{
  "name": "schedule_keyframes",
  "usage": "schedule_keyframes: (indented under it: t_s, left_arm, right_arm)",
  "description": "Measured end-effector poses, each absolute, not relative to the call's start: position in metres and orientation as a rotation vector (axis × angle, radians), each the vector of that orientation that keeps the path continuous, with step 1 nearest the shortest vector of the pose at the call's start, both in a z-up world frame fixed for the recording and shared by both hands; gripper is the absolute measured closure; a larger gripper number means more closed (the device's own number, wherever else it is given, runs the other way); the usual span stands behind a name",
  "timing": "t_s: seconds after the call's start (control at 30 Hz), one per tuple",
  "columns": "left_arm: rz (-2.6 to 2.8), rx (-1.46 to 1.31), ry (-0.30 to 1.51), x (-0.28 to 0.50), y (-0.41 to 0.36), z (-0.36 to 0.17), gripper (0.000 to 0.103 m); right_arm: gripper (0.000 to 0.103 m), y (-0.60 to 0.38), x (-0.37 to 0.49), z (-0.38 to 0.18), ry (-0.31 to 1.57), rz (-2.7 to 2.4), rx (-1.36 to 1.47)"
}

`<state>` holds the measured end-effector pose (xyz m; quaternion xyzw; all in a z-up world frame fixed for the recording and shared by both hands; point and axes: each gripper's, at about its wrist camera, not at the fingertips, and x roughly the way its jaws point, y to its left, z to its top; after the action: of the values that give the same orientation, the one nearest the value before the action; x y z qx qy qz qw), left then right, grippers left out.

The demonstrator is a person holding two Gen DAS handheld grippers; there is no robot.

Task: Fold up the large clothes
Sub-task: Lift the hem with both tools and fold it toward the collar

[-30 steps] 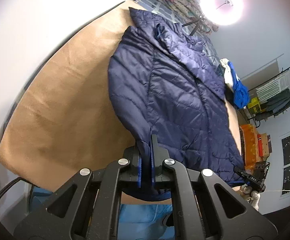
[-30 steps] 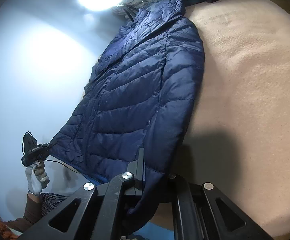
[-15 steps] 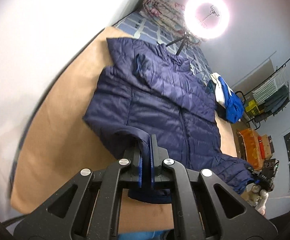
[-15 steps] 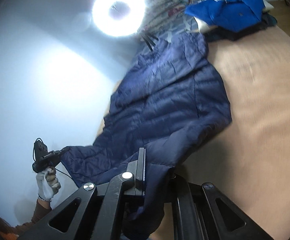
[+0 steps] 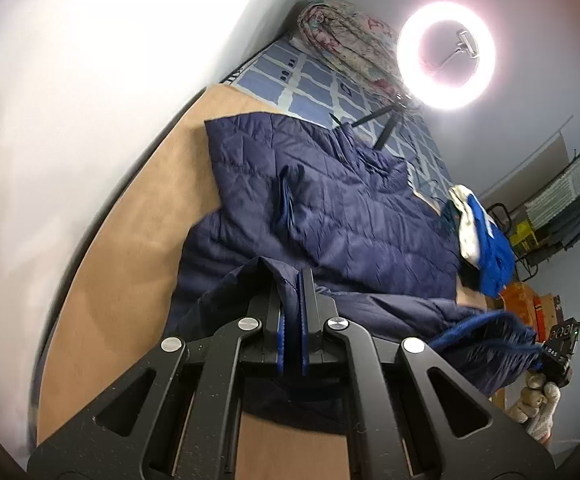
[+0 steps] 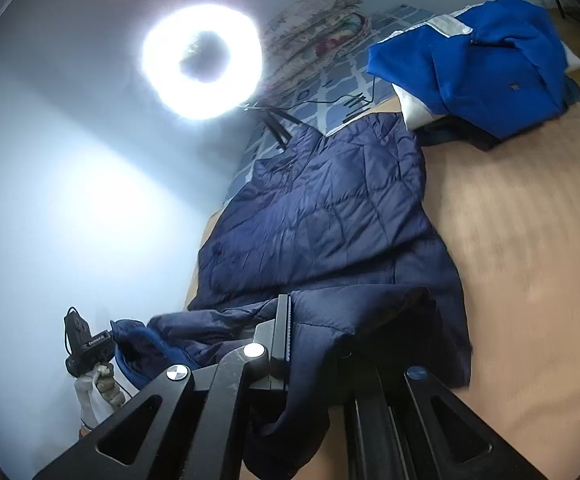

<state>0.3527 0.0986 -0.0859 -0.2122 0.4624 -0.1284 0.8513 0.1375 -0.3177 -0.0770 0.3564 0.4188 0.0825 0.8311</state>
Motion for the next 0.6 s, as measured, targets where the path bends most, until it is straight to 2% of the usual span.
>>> schedule_keyframes:
  t_s: [0.37, 0.6]
  left_arm:
    - [-0.220, -0.422, 0.999, 0.460, 0.074, -0.136, 0.100]
    - [-0.206, -0.408, 1.034, 0.489, 0.067, -0.172, 0.100]
  right_arm:
    - [0.101, -0.348, 0.245, -0.135, 0.928, 0.103, 0.830]
    - [0.099, -0.359, 0.278, -0.178, 0.975, 0.070, 0.876]
